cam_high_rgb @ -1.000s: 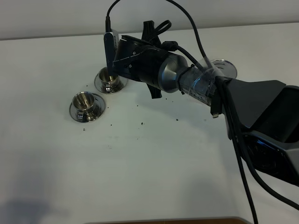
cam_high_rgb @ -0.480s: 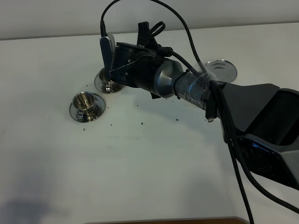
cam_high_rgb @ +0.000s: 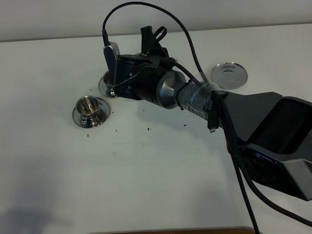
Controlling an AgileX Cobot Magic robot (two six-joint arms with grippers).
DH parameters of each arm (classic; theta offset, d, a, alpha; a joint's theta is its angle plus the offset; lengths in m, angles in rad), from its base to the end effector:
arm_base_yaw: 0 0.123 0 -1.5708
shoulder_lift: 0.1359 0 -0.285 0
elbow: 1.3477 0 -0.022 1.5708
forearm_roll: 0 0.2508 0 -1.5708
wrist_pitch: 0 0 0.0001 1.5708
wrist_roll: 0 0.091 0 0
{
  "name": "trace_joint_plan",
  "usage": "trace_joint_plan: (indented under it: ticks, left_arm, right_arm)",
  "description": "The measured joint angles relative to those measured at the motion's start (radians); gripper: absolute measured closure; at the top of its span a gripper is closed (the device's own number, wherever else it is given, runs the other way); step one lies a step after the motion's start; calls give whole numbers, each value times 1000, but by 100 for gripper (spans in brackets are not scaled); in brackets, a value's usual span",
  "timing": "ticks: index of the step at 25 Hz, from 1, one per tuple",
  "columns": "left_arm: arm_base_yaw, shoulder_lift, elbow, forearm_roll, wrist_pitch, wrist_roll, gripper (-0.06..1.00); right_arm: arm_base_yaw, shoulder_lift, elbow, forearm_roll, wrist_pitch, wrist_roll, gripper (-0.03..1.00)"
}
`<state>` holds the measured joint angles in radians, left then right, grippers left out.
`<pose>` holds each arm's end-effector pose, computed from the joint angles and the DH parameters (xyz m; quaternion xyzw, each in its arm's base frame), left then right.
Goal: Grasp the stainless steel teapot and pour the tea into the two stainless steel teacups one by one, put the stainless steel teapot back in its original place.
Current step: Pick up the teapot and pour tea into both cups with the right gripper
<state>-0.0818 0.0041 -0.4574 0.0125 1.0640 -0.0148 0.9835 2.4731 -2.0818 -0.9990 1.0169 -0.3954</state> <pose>0.0004 0.0010 0.2651 0.0289 0.8655 -0.0179 0.4997 0.3448 0.4005 0.1593 -0.7078 0.5453 -0.3852 0.2309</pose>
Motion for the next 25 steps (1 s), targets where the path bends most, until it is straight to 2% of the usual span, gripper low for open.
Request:
trace_joint_plan:
  ticks: [14,25]
  left_arm:
    - [0,0,0,0,0,0,36]
    - [0,0,0,0,0,0,36]
  right_arm:
    - [9,24,0,-105,-10,-7,78]
    - [10,31,0,-141,-10,-60,78]
